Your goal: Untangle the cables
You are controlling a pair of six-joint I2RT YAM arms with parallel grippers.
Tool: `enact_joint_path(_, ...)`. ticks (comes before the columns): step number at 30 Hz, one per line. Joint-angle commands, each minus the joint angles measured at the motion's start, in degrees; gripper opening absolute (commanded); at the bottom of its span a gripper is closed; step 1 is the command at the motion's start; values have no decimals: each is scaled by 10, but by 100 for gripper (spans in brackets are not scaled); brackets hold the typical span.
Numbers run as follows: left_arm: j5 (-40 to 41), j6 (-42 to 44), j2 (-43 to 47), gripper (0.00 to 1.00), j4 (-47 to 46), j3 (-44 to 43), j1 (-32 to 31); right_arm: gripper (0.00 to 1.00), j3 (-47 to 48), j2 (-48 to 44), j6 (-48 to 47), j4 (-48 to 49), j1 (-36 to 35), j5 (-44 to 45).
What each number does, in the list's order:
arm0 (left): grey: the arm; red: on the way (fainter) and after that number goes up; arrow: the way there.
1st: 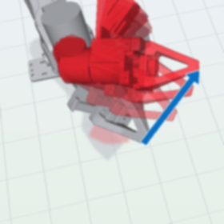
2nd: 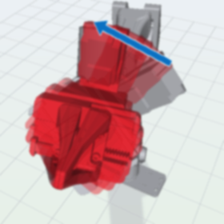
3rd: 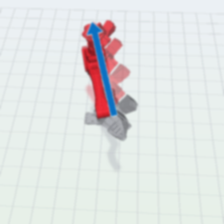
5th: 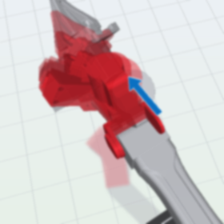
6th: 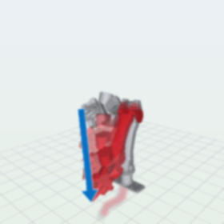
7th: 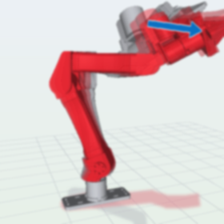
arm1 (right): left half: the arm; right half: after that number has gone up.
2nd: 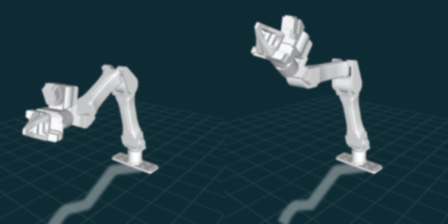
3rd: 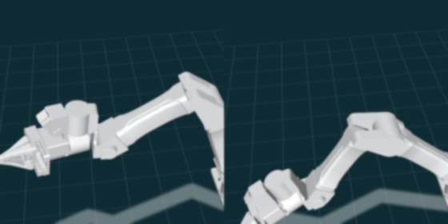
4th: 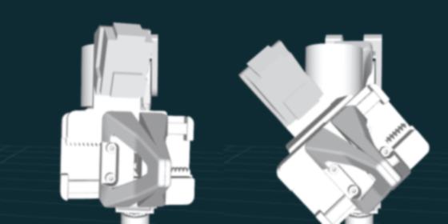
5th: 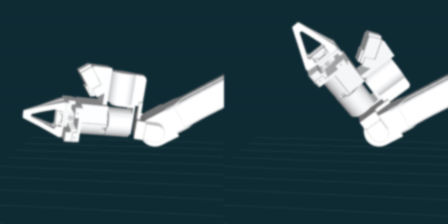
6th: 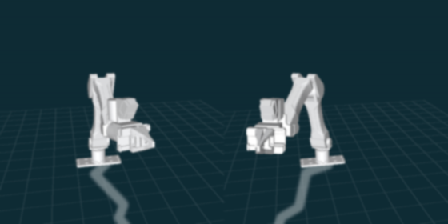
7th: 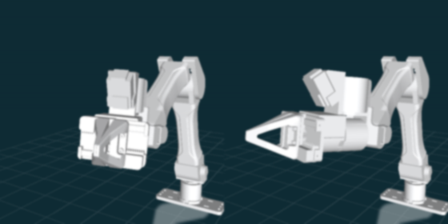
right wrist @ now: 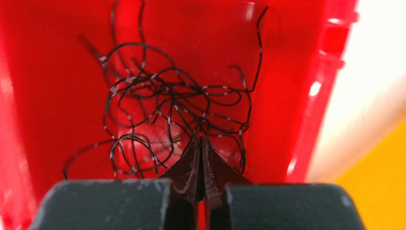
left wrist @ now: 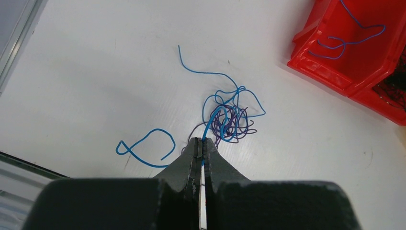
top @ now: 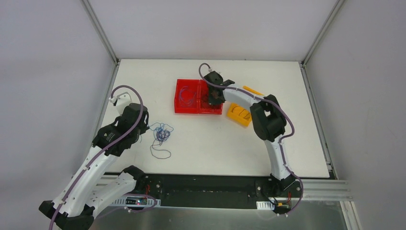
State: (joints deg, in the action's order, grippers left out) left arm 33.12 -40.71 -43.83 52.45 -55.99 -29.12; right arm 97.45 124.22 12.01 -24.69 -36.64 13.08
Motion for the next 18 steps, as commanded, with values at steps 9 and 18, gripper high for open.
enact_joint_path(9, -43, 29, -21, 0, -20, -1, 6, 15, 82, -13, -10, -76, 2, -4)
enact_joint_path(18, -179, 85, -21, 0, -90, 8, 6, 30, 78, -123, -31, -101, 2, 3)
